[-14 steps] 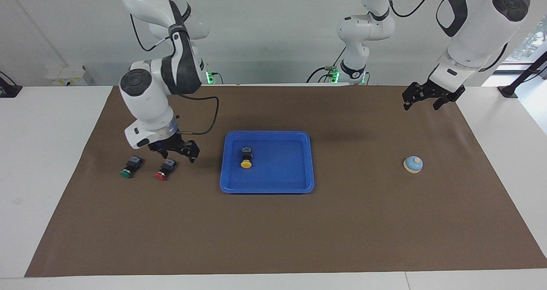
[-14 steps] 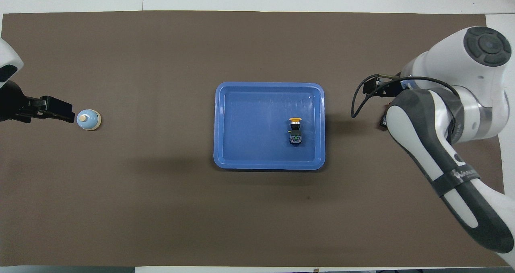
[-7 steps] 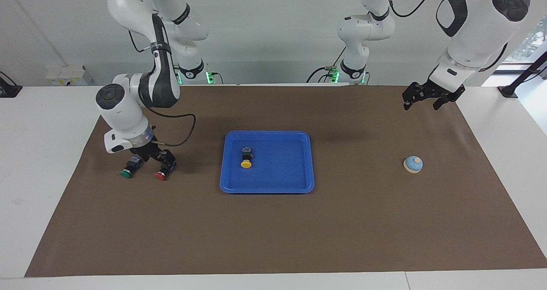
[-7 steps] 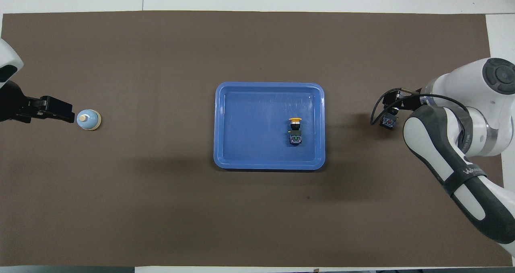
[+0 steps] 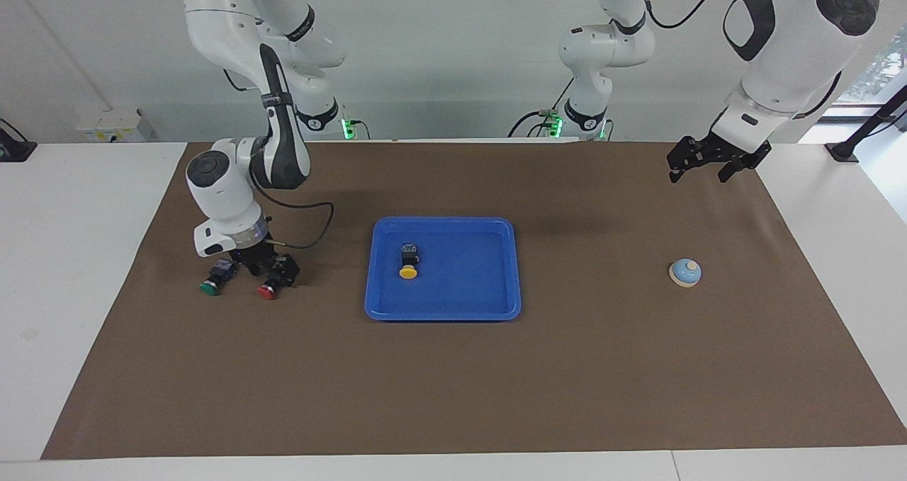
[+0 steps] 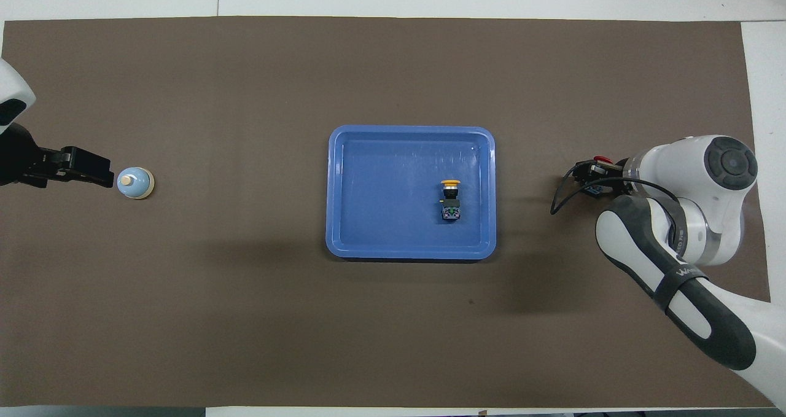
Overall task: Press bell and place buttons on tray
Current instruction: 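Move the right gripper back and grasp the red button, then lower the red button into the tray beside the yellow one, then move the right gripper to the green button and grasp it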
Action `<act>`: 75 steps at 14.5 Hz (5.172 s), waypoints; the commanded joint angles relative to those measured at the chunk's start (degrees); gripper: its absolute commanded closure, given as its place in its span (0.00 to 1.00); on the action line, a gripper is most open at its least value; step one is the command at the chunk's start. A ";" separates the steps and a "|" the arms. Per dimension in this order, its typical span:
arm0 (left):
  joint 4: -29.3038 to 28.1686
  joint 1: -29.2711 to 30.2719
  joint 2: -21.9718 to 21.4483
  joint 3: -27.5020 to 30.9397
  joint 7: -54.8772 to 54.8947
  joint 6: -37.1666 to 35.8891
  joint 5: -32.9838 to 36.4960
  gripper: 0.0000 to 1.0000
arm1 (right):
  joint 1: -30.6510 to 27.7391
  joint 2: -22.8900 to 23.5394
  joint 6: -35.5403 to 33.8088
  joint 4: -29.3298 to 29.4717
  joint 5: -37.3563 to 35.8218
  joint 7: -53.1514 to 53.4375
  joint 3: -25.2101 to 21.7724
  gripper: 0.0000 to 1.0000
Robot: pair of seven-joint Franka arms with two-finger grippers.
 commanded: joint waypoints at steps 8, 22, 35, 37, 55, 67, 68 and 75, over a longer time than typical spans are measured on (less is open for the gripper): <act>-0.41 -0.20 -0.70 0.36 -0.28 0.13 -0.40 0.00 | 2.10 -0.36 -8.81 6.19 -0.30 0.39 0.91 1.00; -0.41 -0.20 -0.70 0.36 -0.28 0.13 -0.31 0.00 | 30.13 10.70 -26.79 33.29 -0.48 11.38 0.82 1.00; -0.41 -0.20 -0.70 0.36 -0.28 0.13 -0.40 0.00 | 34.02 12.47 -18.59 26.95 -0.92 14.60 0.91 0.00; -0.41 -0.20 -0.61 0.36 -0.28 0.13 -0.31 0.00 | 32.45 11.07 -23.06 29.41 -0.83 17.43 0.73 0.00; -0.41 -0.20 -0.61 0.36 -0.28 0.13 -0.40 0.00 | -11.06 -5.63 -18.56 7.40 -2.59 -14.73 0.29 0.00; -0.41 -0.20 -0.70 0.36 -0.28 0.13 -0.40 0.00 | -13.18 -3.44 3.28 -4.42 -2.32 -17.54 0.47 1.00; -0.41 -0.20 -0.70 0.36 -0.28 0.13 -0.40 0.00 | -13.09 -3.44 2.93 -4.51 -2.24 -17.45 0.47 1.00; -0.41 -0.20 -0.61 0.36 -0.28 0.13 -0.40 0.00 | -7.31 -3.97 -15.04 7.32 -1.80 -15.71 1.08 1.00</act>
